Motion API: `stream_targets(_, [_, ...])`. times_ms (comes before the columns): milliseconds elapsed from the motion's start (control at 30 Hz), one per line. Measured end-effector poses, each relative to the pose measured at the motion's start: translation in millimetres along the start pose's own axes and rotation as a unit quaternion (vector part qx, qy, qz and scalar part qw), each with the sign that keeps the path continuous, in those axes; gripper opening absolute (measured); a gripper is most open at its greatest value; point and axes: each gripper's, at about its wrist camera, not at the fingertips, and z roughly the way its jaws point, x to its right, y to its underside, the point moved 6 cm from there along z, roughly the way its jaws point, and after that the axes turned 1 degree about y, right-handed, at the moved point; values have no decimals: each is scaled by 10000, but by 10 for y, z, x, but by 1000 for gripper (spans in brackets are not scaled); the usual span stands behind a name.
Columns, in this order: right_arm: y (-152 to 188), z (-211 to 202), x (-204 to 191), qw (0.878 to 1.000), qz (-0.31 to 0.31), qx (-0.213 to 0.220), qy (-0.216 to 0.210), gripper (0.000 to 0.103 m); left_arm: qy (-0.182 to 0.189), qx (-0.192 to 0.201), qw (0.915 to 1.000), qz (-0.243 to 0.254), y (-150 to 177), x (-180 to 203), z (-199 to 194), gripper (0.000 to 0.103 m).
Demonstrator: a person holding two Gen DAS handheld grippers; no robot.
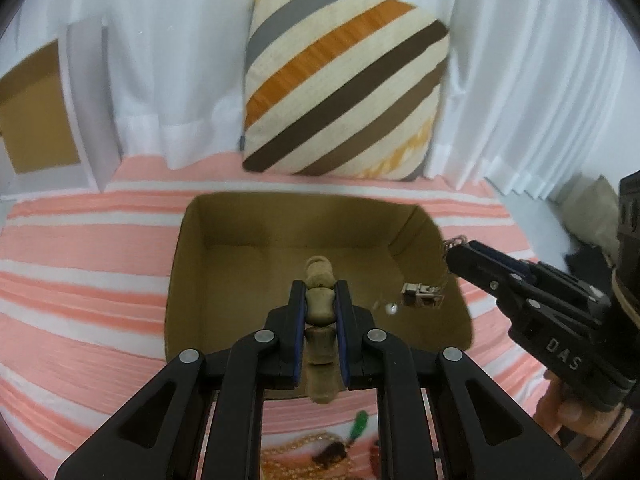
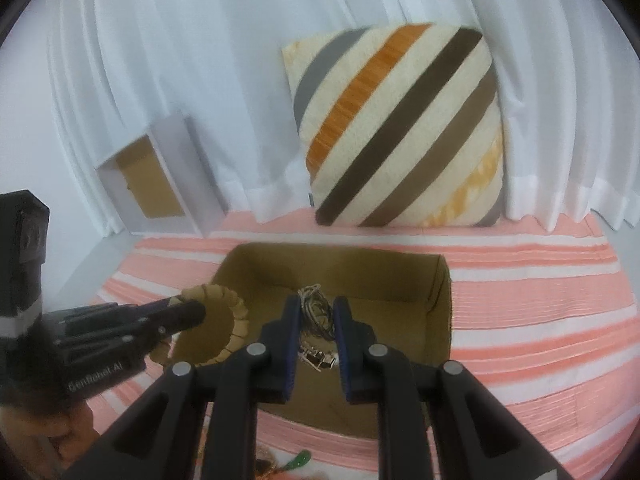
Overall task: Organize jewelry
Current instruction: 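Carry the wooden-bead bracelet into the box and open the left tool, then withdraw the left tool from the box back over the jewelry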
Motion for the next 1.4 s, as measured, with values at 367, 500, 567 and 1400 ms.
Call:
stream_targets(367, [208, -91, 89, 9988, -25, 166, 451, 63, -398, 169, 9990, -123, 225, -218, -156, 89])
stream_targets(500, [359, -325, 19, 9978, -171, 351, 531, 63, -412, 258, 9988, -85, 419, -189, -433, 90])
stream_targets(567, [453, -480, -39, 9969, -283, 461, 573, 63, -452, 346, 9984, 9, 568, -181, -615, 90])
stream_targets(1400, [2050, -1480, -207, 9900, -902, 493, 965, 63, -832, 122, 9963, 180, 2427, -458, -1246, 90])
